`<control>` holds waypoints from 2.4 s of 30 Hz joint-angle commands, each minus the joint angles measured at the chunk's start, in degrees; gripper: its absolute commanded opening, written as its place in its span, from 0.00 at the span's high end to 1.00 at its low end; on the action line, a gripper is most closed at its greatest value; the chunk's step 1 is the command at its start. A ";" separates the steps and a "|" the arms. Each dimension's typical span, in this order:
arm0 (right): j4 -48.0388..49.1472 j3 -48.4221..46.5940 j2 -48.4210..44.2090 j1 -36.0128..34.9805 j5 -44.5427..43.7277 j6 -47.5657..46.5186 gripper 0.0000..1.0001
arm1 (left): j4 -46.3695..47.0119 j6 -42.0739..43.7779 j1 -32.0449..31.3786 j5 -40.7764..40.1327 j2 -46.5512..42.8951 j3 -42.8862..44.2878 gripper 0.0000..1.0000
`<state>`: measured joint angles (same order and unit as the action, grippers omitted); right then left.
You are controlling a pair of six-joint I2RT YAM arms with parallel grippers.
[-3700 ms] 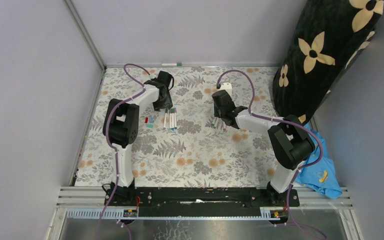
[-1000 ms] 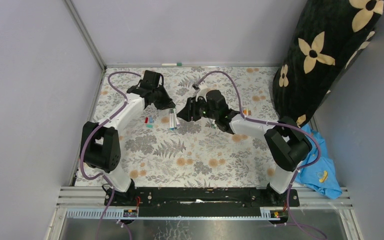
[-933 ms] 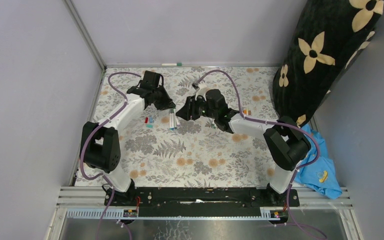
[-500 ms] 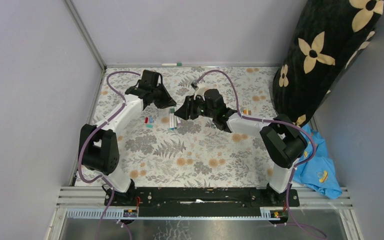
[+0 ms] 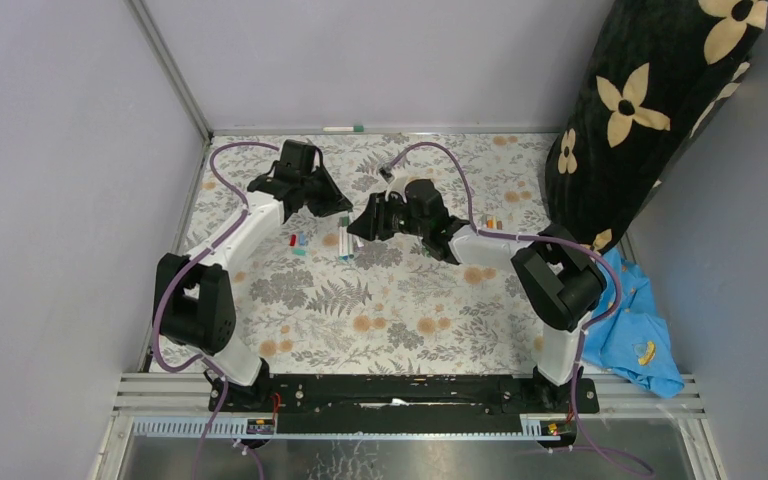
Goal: Open the pen caps
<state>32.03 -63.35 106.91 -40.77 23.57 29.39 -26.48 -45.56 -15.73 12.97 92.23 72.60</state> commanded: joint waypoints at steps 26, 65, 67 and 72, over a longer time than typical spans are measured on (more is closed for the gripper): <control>-2.09 -1.61 -0.48 -2.78 -3.29 2.47 1.00 | 10.19 -5.94 -2.91 -13.84 2.13 -0.41 1.00; 0.48 15.03 -12.33 -7.10 -14.12 2.43 1.00 | 7.15 -2.89 2.04 -3.91 6.99 5.70 0.65; -1.06 13.44 -12.87 -6.62 -14.40 1.63 1.00 | 7.88 -2.18 2.03 -1.68 5.21 2.89 0.53; -3.55 9.76 -12.87 -4.92 -13.23 0.52 1.00 | 9.06 -1.16 2.11 3.06 1.01 -2.18 0.45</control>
<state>30.20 -49.39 96.66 -47.24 11.00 32.34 -19.29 -49.08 -13.87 10.13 97.51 73.06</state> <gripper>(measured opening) 0.077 0.543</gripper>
